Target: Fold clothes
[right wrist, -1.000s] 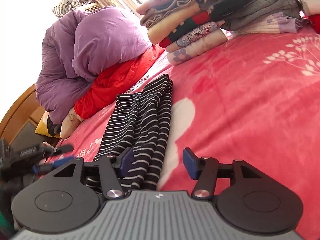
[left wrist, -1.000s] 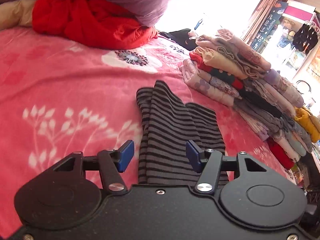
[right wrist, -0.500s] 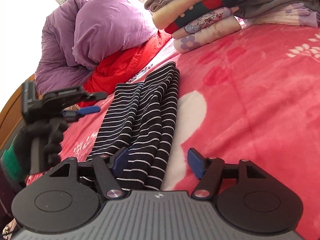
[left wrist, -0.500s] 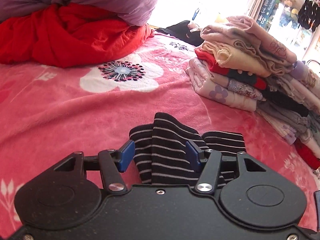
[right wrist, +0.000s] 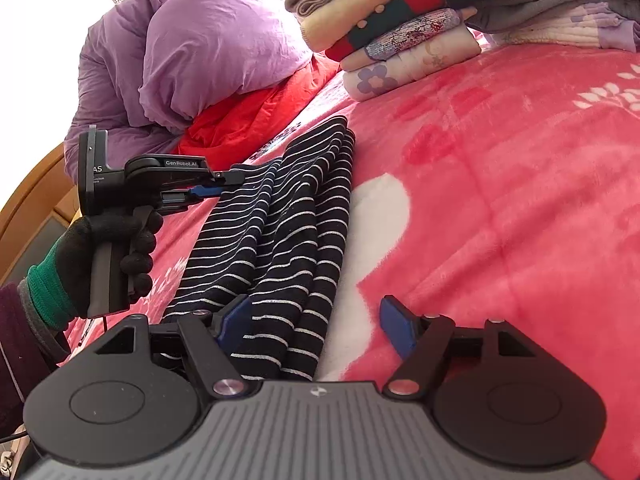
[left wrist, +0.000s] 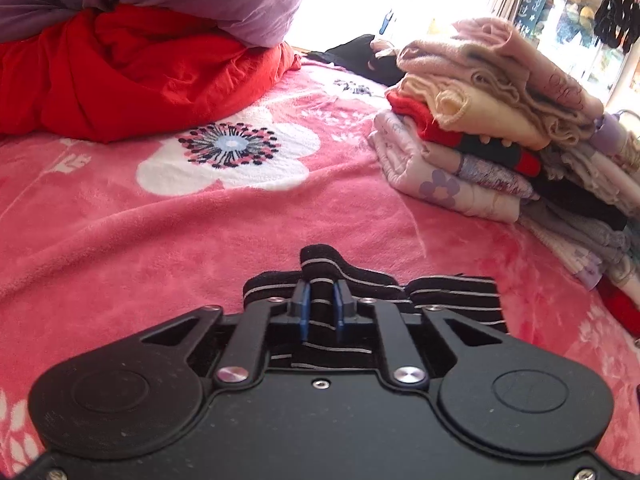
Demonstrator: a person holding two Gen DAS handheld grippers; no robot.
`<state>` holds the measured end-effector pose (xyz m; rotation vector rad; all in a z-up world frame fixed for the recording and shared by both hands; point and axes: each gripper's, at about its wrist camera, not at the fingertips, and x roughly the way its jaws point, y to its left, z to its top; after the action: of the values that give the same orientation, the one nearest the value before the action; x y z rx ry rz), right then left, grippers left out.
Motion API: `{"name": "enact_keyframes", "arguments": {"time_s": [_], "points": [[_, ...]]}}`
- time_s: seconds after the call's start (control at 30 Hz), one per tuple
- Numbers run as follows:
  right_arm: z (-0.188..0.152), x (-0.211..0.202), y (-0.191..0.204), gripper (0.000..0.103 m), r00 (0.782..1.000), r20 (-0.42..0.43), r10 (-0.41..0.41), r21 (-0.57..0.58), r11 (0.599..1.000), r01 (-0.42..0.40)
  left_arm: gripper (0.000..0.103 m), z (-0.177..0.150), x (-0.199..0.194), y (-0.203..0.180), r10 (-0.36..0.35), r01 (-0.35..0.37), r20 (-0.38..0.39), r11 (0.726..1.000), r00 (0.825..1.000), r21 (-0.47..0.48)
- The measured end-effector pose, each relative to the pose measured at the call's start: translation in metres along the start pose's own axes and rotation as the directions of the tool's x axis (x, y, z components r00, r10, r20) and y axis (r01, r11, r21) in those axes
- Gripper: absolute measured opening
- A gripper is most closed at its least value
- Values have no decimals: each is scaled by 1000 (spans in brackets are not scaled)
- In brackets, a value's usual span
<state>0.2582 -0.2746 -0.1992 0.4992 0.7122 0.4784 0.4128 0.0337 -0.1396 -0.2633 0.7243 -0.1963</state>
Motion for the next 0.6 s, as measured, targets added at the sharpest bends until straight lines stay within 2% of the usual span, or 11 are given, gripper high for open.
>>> {"name": "enact_keyframes", "arguments": {"time_s": [0.27, 0.4, 0.6], "points": [[-1, 1, 0, 70, 1000, 7, -4, 7, 1000, 4, 2, 8, -48, 9, 41, -35, 98, 998, 994, -55], [-2, 0, 2, 70, 1000, 9, -12, -3, 1000, 12, 2, 12, -83, 28, 86, -76, 151, 995, 985, -70], [-3, -1, 4, 70, 1000, 12, -22, -9, 1000, 22, 2, 9, -128, 66, 169, -152, 192, 983, 967, -98]]}}
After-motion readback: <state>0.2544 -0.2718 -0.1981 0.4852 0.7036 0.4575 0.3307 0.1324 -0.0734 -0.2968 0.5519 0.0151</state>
